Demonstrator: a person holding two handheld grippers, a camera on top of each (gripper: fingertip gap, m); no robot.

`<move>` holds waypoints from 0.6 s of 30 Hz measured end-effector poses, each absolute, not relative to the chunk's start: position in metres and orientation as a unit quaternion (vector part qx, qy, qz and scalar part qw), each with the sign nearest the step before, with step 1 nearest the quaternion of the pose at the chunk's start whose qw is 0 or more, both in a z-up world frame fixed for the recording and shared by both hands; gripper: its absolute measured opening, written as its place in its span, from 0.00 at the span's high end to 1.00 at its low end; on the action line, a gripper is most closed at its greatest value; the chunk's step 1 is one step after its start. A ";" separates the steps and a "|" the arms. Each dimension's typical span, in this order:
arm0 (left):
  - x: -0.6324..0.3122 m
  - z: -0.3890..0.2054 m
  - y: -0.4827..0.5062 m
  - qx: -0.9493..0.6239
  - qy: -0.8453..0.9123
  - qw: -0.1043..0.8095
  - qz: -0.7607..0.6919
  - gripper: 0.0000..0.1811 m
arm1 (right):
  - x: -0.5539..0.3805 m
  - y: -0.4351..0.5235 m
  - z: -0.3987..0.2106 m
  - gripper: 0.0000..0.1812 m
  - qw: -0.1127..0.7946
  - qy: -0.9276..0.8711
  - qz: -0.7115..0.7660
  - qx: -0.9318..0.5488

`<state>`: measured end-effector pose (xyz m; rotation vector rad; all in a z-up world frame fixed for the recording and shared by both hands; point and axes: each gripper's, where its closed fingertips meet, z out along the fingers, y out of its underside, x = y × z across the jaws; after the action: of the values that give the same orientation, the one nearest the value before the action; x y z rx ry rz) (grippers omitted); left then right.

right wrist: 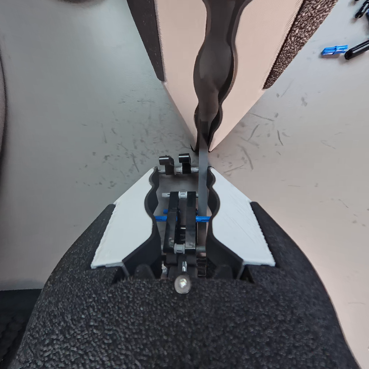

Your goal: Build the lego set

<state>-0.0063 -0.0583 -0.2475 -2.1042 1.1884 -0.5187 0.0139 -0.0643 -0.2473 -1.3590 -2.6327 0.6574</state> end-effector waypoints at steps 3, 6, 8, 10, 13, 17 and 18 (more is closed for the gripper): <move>0.001 -0.247 -0.068 -0.797 0.464 0.317 -0.223 0.94 | 0.021 -0.073 -0.246 0.74 0.023 -0.869 0.238 -0.433; 0.007 -0.245 -0.079 -0.791 0.468 0.301 -0.254 0.94 | 0.027 -0.083 -0.244 0.74 0.005 -0.876 0.252 -0.411; 0.010 -0.244 -0.084 -0.789 0.467 0.296 -0.269 0.93 | 0.031 -0.086 -0.243 0.74 -0.004 -0.881 0.258 -0.396; 0.014 -0.243 -0.087 -0.789 0.462 0.291 -0.281 0.93 | 0.034 -0.087 -0.243 0.74 -0.007 -0.890 0.258 -0.377; 0.014 -0.244 -0.080 -0.812 0.426 0.295 -0.268 0.93 | 0.034 -0.080 -0.246 0.73 0.025 -0.907 0.217 -0.361; 0.010 -0.247 -0.080 -0.834 0.407 0.300 -0.220 0.94 | 0.032 -0.071 -0.248 0.68 0.097 -0.911 0.157 -0.368; 0.010 -0.248 -0.080 -0.839 0.399 0.303 -0.209 0.94 | 0.031 -0.069 -0.247 0.66 0.115 -0.905 0.152 -0.381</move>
<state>0.0102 -0.0803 -0.2476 -2.2248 1.0581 -0.5552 0.0313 -0.0693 -0.2474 -1.1151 -2.6509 0.4456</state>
